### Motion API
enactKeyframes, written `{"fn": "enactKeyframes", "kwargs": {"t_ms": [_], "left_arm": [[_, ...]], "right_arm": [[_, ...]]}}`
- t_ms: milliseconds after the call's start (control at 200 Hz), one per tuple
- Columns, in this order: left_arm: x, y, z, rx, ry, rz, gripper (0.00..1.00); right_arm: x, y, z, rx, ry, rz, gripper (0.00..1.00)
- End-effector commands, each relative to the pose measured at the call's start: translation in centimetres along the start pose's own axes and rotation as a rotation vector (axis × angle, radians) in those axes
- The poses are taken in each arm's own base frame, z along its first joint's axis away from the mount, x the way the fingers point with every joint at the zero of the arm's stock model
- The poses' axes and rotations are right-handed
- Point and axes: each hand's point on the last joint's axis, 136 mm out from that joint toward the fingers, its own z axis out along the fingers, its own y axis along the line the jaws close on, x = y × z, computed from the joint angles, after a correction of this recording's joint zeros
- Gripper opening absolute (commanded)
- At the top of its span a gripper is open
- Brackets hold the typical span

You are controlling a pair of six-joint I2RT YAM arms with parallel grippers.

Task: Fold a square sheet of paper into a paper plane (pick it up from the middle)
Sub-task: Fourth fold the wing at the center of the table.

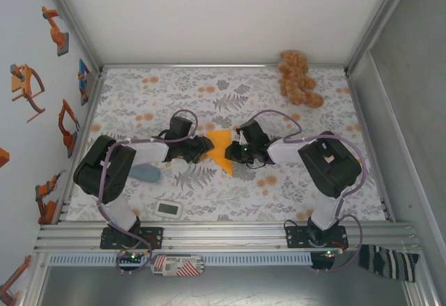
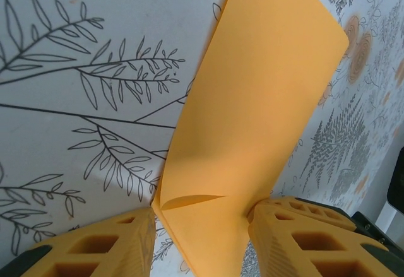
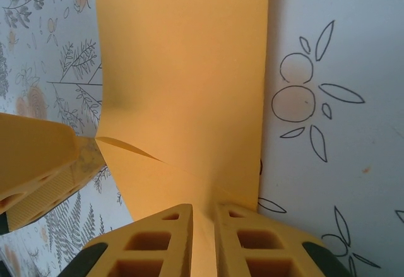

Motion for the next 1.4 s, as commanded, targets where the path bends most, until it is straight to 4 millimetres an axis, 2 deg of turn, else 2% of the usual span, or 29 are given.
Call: {"fn": "enactKeyframes", "kwargs": {"t_ms": [0, 155, 441, 686, 1047, 1257, 1397], "left_arm": [[-0.2, -1.4, 0.2, 0.035, 0.010, 0.005, 0.45], [-0.3, -2.0, 0.3, 0.054, 0.014, 0.014, 0.39], [-0.3, -3.1, 0.4, 0.103, 0.029, 0.036, 0.36], [-0.6, -1.9, 1.5, 0.118, 0.078, 0.027, 0.31], [-1.4, -1.9, 1.4, 0.160, 0.085, 0.021, 0.22], [-1.1, -2.1, 1.1, 0.163, 0.094, 0.029, 0.08], [-1.3, -2.6, 0.2, 0.156, 0.068, 0.034, 0.05]], "right_arm": [[0.5, -1.2, 0.3, 0.019, 0.013, 0.025, 0.16], [0.6, -1.3, 0.3, 0.023, 0.013, 0.025, 0.16], [0.6, -1.5, 0.2, 0.025, 0.011, 0.023, 0.15], [0.7, -1.8, 0.3, 0.032, 0.017, 0.014, 0.15], [0.7, -1.9, 0.2, 0.040, 0.015, 0.008, 0.14], [-0.2, -0.7, -0.5, 0.022, -0.003, -0.036, 0.15], [-1.9, 1.3, -2.5, 0.009, -0.073, -0.143, 0.17]]}}
